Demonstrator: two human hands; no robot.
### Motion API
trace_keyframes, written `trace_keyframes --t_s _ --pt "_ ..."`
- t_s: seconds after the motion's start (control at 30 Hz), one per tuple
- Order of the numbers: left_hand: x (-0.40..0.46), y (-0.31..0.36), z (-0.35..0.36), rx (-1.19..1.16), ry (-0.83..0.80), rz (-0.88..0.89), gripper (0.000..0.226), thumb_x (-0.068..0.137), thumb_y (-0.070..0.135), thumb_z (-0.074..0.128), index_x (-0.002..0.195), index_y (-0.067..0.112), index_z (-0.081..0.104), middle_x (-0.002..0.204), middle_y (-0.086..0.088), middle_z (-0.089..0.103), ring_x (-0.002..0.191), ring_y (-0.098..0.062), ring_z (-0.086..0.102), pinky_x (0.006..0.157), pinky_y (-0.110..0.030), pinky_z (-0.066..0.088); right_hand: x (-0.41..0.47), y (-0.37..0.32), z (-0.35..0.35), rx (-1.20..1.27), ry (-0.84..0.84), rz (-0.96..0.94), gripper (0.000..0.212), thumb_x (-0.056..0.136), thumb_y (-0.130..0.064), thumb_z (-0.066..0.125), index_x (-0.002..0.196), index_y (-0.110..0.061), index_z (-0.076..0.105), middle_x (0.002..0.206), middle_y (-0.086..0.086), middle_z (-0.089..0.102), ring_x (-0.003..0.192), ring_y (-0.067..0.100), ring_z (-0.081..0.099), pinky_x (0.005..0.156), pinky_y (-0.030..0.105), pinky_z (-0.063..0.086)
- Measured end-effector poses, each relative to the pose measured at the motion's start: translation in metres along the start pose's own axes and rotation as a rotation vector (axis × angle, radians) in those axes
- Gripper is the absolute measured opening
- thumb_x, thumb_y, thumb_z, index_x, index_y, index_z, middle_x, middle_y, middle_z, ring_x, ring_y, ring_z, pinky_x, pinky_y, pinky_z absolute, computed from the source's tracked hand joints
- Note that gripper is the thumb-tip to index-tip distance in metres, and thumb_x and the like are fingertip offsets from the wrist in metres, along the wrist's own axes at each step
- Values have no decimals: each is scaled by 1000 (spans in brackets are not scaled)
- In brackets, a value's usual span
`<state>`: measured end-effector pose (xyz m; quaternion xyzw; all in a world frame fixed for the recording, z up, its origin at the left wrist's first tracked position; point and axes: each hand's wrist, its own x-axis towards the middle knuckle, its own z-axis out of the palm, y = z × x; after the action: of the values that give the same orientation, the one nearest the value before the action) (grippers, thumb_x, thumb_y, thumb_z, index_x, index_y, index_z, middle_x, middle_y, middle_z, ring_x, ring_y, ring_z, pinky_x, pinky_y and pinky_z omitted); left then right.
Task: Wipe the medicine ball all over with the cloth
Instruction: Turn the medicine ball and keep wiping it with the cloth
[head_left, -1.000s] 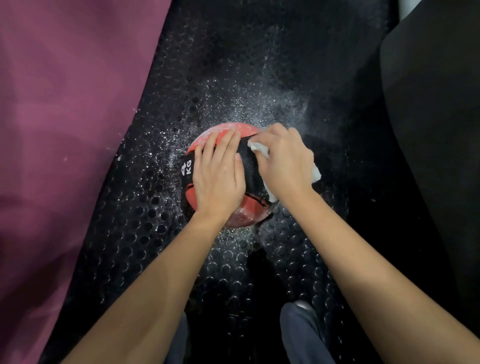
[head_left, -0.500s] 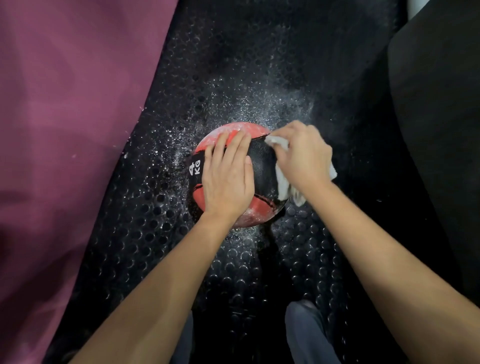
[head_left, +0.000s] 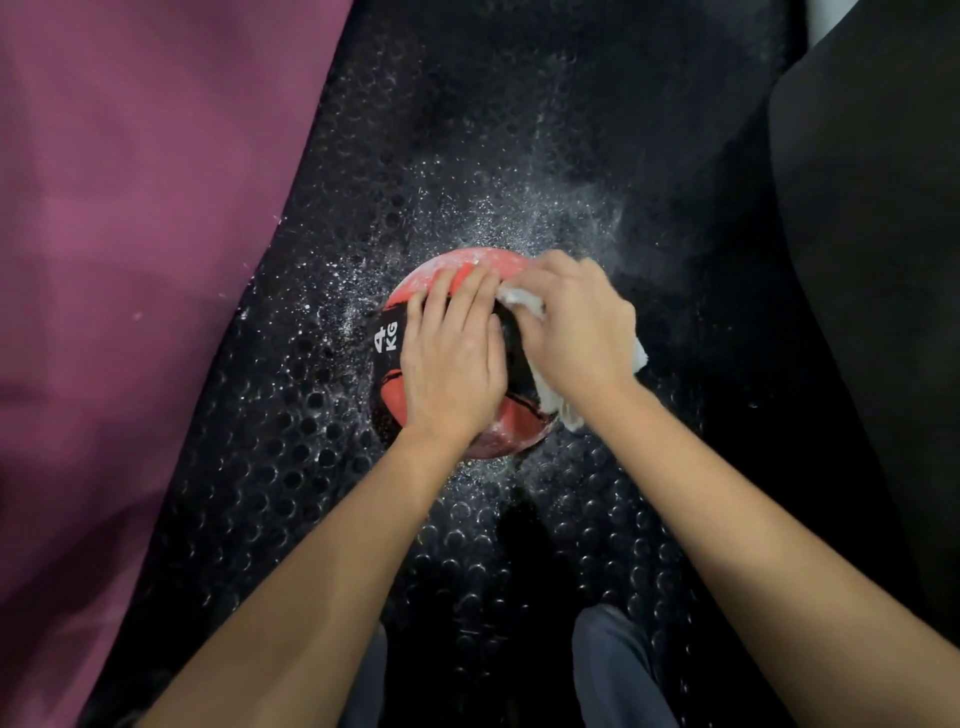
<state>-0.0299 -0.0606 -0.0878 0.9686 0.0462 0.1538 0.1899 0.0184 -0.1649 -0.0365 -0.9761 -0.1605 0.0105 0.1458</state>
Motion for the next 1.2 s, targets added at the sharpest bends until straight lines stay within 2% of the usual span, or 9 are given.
trace_keyframes --t_s 0.13,0.3,0.43,0.6,0.7,0.83,0.93,1.1,1.2 --pt "4 1 -1 -28 -14 -19 51 96 24 26 135 6 55 138 -8 56 134 -28 44 114 -43 23 18 22 -3 88 -15 208 19 95 -30 52 104 -29 68 108 -4 60 105 24 52 72 32 36" --pt "3 -5 -1 -33 16 -32 49 97 22 27 133 4 56 137 -9 57 133 -29 45 114 -43 25 -12 -2 -1 48 11 12 18 94 -28 52 101 -31 68 109 -8 58 101 19 50 65 32 39" --pt "8 -3 -3 -78 -14 -25 50 97 25 27 136 7 54 141 -7 54 135 -27 42 115 -41 20 6 23 0 193 16 237 19 94 -31 53 106 -33 68 112 -7 61 105 22 54 78 36 44" --pt "3 -7 2 -54 -28 125 47 98 25 32 138 13 53 143 -3 52 137 -25 40 116 -45 23 15 28 2 206 4 238 17 94 -31 55 104 -33 68 112 -8 62 102 19 58 77 32 44" --pt "8 -6 2 -56 12 70 46 97 23 32 135 12 57 140 -2 55 135 -26 42 115 -44 22 26 23 0 214 -8 215 17 94 -31 53 102 -33 68 110 -6 61 101 21 57 78 36 47" --pt "14 -6 0 -107 40 -33 48 95 21 30 132 11 59 138 -3 57 134 -25 44 116 -45 25 8 7 2 75 44 93 19 94 -23 54 106 -31 66 109 -6 58 101 20 51 64 30 35" --pt "11 -14 -2 -127 41 -54 48 96 20 28 132 9 58 138 -4 56 134 -25 43 113 -50 30 -28 -2 5 66 126 -44 19 83 -13 66 96 -26 70 96 -5 62 83 22 54 44 19 22" --pt "10 -18 0 -134 51 -67 49 96 21 27 133 8 57 139 -5 56 135 -27 42 113 -50 30 -1 -8 2 106 93 51 17 91 -20 57 98 -29 70 101 -8 61 91 19 51 52 25 23" --pt "15 -18 -2 -149 58 -123 51 97 22 25 134 9 56 140 -4 55 136 -25 41 115 -48 27 -27 -14 5 83 129 -41 22 85 -16 51 92 -25 70 95 -5 62 79 20 51 46 20 15"
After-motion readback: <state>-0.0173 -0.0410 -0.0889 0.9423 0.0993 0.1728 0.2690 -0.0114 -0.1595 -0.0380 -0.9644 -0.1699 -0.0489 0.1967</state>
